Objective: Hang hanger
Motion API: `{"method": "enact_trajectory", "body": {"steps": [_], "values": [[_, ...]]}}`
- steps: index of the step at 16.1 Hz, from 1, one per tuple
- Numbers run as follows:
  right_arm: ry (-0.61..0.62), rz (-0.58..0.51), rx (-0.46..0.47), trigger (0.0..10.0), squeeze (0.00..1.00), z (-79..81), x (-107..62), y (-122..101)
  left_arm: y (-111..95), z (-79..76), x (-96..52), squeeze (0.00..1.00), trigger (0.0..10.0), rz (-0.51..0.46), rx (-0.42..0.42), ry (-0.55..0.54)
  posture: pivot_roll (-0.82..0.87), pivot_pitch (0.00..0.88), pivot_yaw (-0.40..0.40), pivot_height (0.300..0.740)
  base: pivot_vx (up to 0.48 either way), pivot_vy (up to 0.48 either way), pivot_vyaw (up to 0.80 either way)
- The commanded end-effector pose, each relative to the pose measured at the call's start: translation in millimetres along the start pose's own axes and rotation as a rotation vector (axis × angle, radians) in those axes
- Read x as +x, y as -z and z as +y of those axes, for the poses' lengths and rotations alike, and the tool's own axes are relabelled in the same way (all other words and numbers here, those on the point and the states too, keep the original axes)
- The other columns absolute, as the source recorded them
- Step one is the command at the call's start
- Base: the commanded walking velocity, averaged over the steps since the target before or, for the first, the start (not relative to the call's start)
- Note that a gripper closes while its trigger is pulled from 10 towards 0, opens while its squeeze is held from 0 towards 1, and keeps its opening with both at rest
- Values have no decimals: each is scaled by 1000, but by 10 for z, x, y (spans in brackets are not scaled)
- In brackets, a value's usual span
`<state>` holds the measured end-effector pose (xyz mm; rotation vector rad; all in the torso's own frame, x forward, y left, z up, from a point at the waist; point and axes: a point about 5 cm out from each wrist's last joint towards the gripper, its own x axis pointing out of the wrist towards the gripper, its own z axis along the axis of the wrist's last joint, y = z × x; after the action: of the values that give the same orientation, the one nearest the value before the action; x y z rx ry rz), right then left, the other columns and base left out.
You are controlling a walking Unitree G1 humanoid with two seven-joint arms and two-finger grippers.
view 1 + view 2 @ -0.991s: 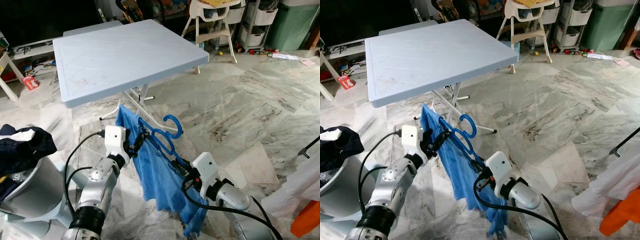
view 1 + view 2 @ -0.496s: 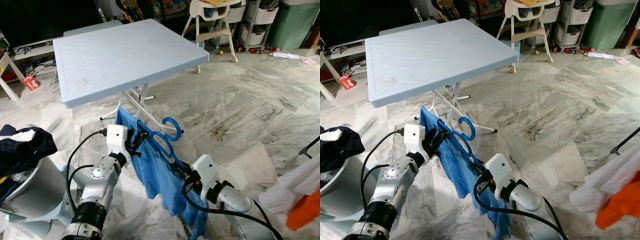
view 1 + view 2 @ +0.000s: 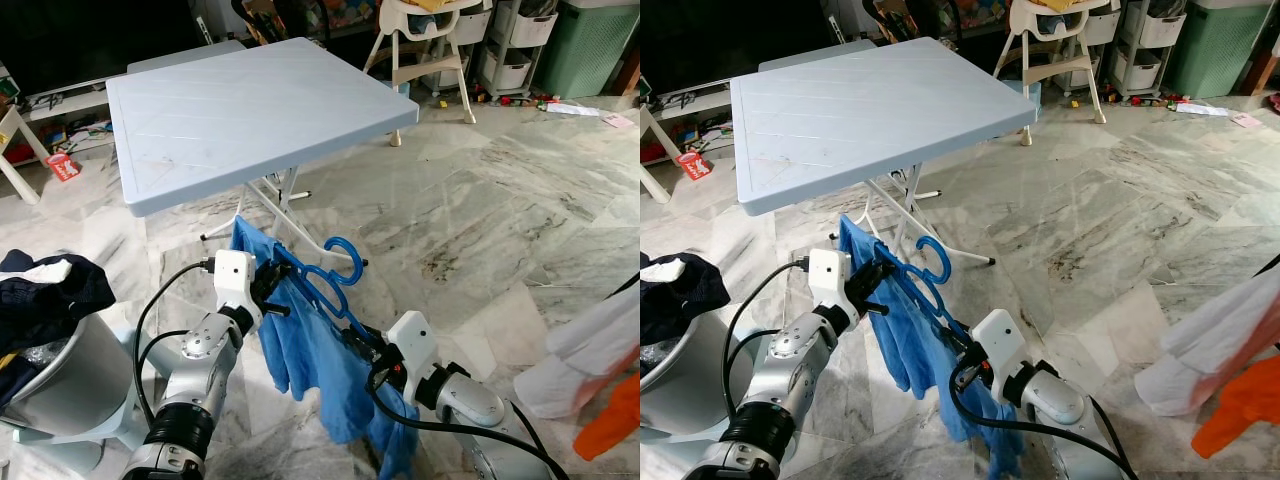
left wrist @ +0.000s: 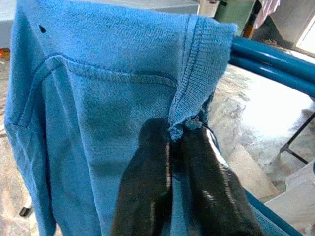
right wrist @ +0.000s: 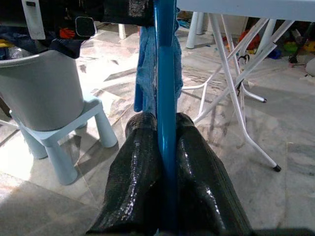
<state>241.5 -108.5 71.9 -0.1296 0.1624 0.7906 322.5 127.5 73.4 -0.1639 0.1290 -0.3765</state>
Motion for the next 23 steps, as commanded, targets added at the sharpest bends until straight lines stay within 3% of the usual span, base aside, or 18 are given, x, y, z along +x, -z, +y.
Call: {"method": "enact_trajectory", "body": {"steps": [1, 14, 18, 23], "values": [[-22, -44, -14, 10000, 0, 39, 24, -100, -64, 105, -2, 0, 0, -18, 16, -41, -131, 12, 116, 740, 0, 0, 0], [97, 141, -207, 10000, 0, -227, -148, 260, -211, 422, -77, 0, 0, -65, 91, -207, -121, 8, 103, 740, 0, 0, 0], [108, 246, -378, 10000, 0, -479, -348, 399, -258, 556, -123, 0, 0, -63, 111, -249, -119, 10, 102, 740, 0, 0, 0], [47, 298, -451, 10000, 0, -691, -650, 441, -279, 625, -139, 0, 0, -51, 128, -277, -119, 19, 112, 740, 0, 0, 0]]}}
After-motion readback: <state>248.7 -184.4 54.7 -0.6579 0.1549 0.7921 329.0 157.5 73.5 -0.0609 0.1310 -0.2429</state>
